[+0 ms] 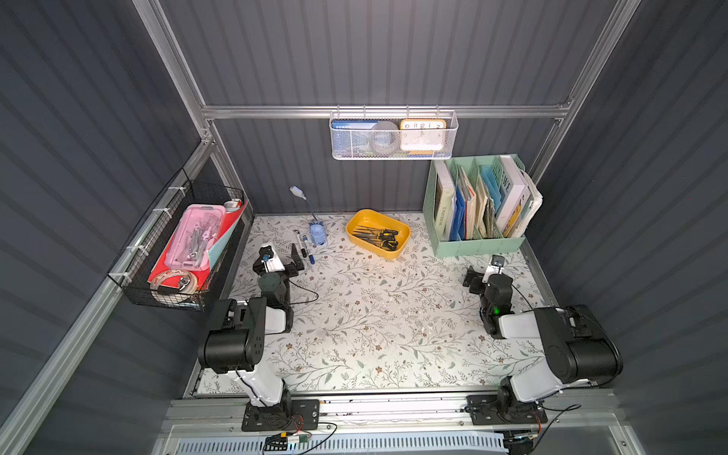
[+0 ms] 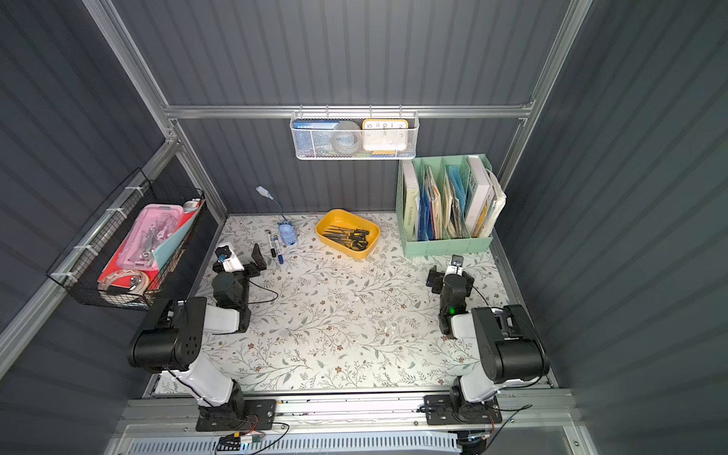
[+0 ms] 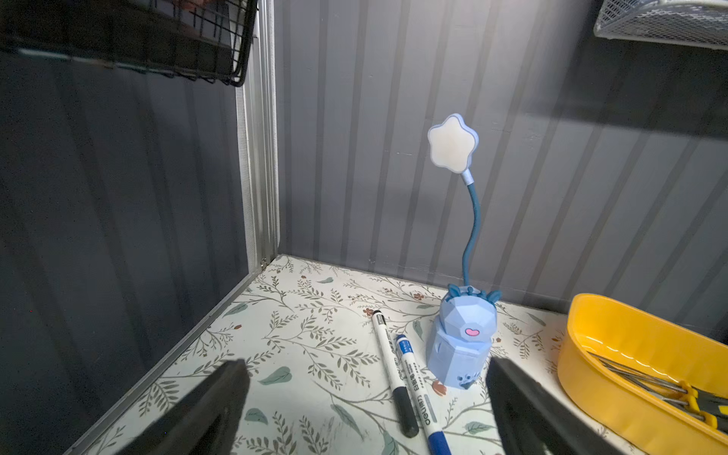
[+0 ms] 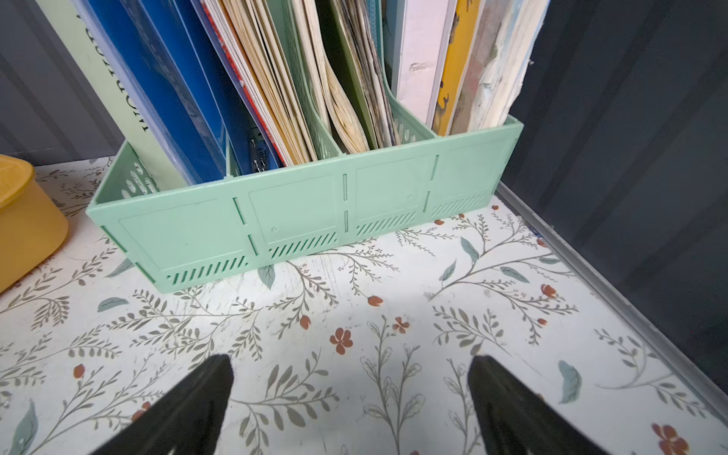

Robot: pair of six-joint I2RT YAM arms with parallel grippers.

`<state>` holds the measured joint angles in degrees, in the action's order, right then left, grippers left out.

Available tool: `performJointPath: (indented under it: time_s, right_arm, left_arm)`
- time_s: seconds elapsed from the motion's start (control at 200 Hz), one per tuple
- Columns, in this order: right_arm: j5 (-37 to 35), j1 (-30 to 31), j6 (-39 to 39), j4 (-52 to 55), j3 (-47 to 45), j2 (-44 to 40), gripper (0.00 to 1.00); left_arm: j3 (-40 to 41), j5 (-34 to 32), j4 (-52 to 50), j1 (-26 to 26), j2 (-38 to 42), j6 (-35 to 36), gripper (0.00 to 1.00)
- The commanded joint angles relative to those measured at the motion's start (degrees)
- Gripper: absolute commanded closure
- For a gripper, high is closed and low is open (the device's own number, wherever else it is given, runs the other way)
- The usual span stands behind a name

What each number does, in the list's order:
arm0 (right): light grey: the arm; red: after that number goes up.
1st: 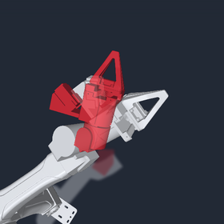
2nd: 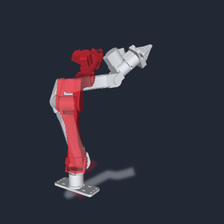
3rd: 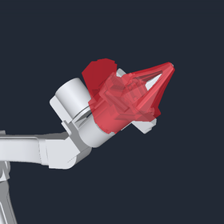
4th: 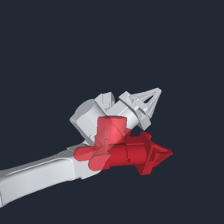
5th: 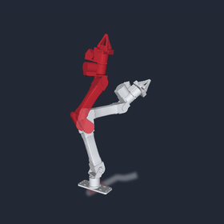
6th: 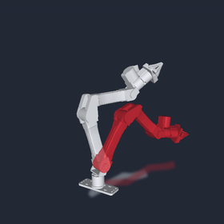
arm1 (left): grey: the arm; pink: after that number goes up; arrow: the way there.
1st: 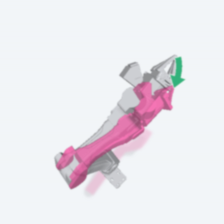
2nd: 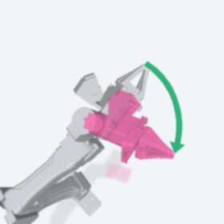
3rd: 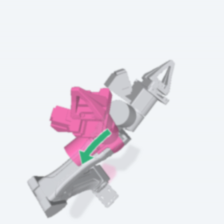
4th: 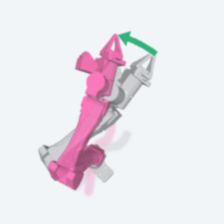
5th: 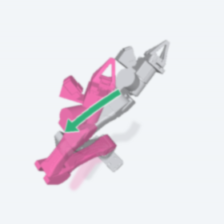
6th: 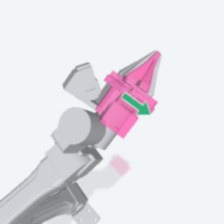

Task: Take the file tool out of the storage box
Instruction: Move the storage box to the center of the board.

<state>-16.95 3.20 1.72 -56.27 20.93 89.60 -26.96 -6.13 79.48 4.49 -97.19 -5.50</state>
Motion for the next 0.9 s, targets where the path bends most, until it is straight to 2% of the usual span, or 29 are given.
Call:
performJointPath:
  time_s: [0.0, 0.555, 0.595, 0.65, 0.72, 0.785, 0.896]
  right_arm:
    - [-0.44, -0.13, 0.35, -1.47, -0.45, 0.53, 0.01]
    - [4.0, -2.06, 1.16, 0.71, 0.21, 0.11, 0.01]
    - [4.8, -1.85, 0.31, 0.91, 0.41, -0.52, 0.01]
    - [5.65, -1.09, -1.3, 8.59, 2.95, -3.7, 0.01]
    - [1.72, 0.96, -1.73, 27.01, 11.45, -8.06, 0.01]
    - [-1.29, 1.8, 3.41, 43.71, 21.68, -9.48, 0.01]
    - [2.27, 3.26, 9.84, 67.87, 39.26, -7.99, 0.01]
  left_arm:
    - [-0.75, -0.02, 0.24, 0.34, -0.46, -0.69, 0.0]
    - [-1.01, 0.61, 0.54, 0.34, -0.2, -0.52, 0.0]
    - [-2.7, 0.71, -4.07, 0.34, 1.68, -0.57, 0.0]
    - [-7.95, 0.47, -16.21, 0.34, 4.63, -0.4, 0.0]
    - [-14.17, 0.29, -27.78, 0.34, 7.36, -1.6, 0.0]
    - [-17.63, 0.36, -33.9, 0.34, 9.81, -2.24, 0.0]
    - [-21.6, 0.92, -43.19, -0.09, 13.76, -5.84, 0.0]
